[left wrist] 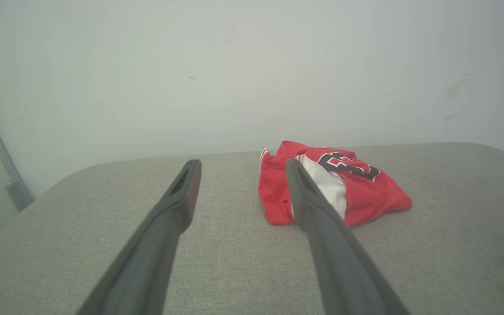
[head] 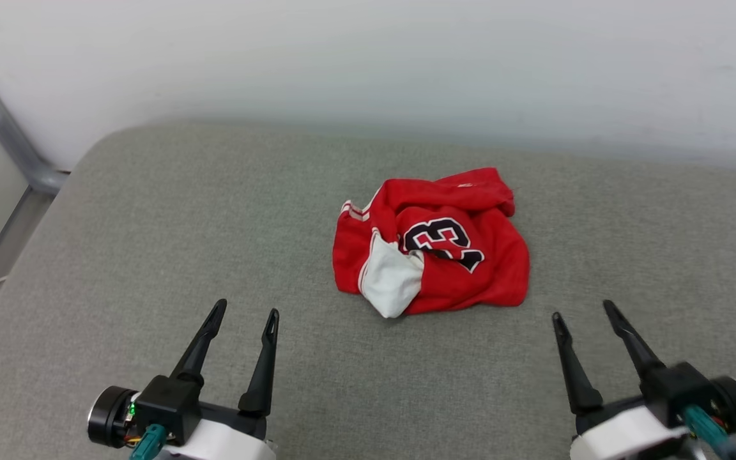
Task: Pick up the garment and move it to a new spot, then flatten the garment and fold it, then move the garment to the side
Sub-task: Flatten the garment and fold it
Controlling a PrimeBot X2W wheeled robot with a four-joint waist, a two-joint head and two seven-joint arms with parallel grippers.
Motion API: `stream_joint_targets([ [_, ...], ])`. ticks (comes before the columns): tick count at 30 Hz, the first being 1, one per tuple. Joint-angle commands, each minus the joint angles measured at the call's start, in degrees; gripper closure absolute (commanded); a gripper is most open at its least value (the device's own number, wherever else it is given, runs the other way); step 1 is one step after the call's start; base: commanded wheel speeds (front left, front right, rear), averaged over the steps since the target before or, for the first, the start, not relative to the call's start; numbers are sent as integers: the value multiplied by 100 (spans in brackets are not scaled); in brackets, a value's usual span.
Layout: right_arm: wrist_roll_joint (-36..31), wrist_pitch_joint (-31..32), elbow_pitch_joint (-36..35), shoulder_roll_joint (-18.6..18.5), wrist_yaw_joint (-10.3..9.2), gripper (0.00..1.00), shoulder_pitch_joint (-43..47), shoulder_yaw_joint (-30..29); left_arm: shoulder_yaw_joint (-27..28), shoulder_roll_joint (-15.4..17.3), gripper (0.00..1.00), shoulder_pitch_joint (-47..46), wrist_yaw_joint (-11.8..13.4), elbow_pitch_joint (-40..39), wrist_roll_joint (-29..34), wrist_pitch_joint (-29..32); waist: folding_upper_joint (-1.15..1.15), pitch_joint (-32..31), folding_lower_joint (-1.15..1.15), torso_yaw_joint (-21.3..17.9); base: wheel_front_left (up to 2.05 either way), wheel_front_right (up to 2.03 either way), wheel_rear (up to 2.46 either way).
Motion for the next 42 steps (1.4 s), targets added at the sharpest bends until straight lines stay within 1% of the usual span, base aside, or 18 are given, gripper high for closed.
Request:
stream_joint_targets([
  [1, -23, 196, 112, -153, -6, 0, -274, 107, 15, -78, 0, -93, -39, 2, 52, -15, 0, 129, 0, 95, 0, 0, 0],
  [4, 141, 893, 379, -523, -7, 0, -625, 544, 26, -152, 0, -166, -92, 46, 95, -15, 0, 297, 0, 221, 0, 0, 0],
  [7, 468, 1821, 597, -962, -8, 0, -1153, 1054, 40, -230, 0, -235, -128, 71, 144, -15, 0, 431, 0, 362, 0, 0, 0],
  [10, 907, 2691, 759, -1339, -6, 0, -1663, 1578, 52, -276, 0, -299, -159, 96, 182, -15, 0, 564, 0, 512, 0, 0, 0],
  [12, 1373, 3238, 866, -1534, -6, 0, -2020, 1926, 36, -314, 0, -371, -170, 103, 185, -15, 0, 660, 0, 618, 0, 0, 0],
  [15, 1906, 3894, 1107, -1895, -7, 0, -2572, 2340, 135, -406, 0, -437, -188, 100, -78, -15, 0, 810, 0, 778, 0, 0, 0],
  [19, 2297, 4464, 1465, -2228, -6, 0, -3134, 2856, 107, -443, 0, -516, -207, 123, -85, -15, 0, 965, 0, 1021, 0, 0, 0],
  [20, 2297, 4464, 1465, -2228, -6, 0, -3134, 2856, 107, -443, 0, -516, -207, 123, -85, -15, 0, 965, 0, 1021, 0, 0, 0],
  [22, 2459, 4747, 1634, -2372, -6, 0, -3360, 3045, 125, -456, 0, -551, -211, 112, -96, -15, 0, 1037, 0, 1144, 0, 0, 0],
  [24, 2694, 5116, 1821, -2422, -6, 0, -3524, 3171, 129, -476, 0, -553, -217, 114, -91, -15, 0, 1106, 0, 1246, 0, 0, 0],
  [27, 2741, 5385, 1948, -2584, -7, 0, -3845, 3418, 100, -487, 0, -576, -219, 142, -62, -15, 0, 1210, 0, 1381, 0, 0, 0],
  [30, 2802, 5515, 2191, -2600, -7, 0, -3987, 3490, 75, -499, 0, -604, -222, 145, -94, -15, 0, 1287, 0, 1478, 0, 0, 0],
  [34, 2997, 5736, 2433, -2588, -3, 0, -3933, 3808, 48, -504, 0, -596, -223, 140, -109, -15, 0, 1311, 0, 1551, 0, 0, 0],
  [35, 3108, 5814, 2499, -2579, 5, 55, -3861, 3840, 48, -505, 0, -600, -223, 141, -115, -15, 0, 1307, 0, 1556, 0, 0, 0],
  [36, 3200, 5848, 2523, -2580, 5, 88, -3798, 3887, 54, -507, 0, -609, -223, 145, -117, -15, 0, 1297, 0, 1555, 0, 0, 0],
  [37, 3264, 5836, 2528, -2610, 5, 100, -3757, 3910, 70, -507, 0, -620, -223, 145, -129, -15, 0, 1284, 0, 1546, 0, 0, 0],
  [42, 3535, 5704, 2441, -2892, -2, 100, -3566, 3999, 165, -509, 0, -602, -224, 174, -119, -15, 0, 1119, 0, 1379, 0, 0, 0],
])
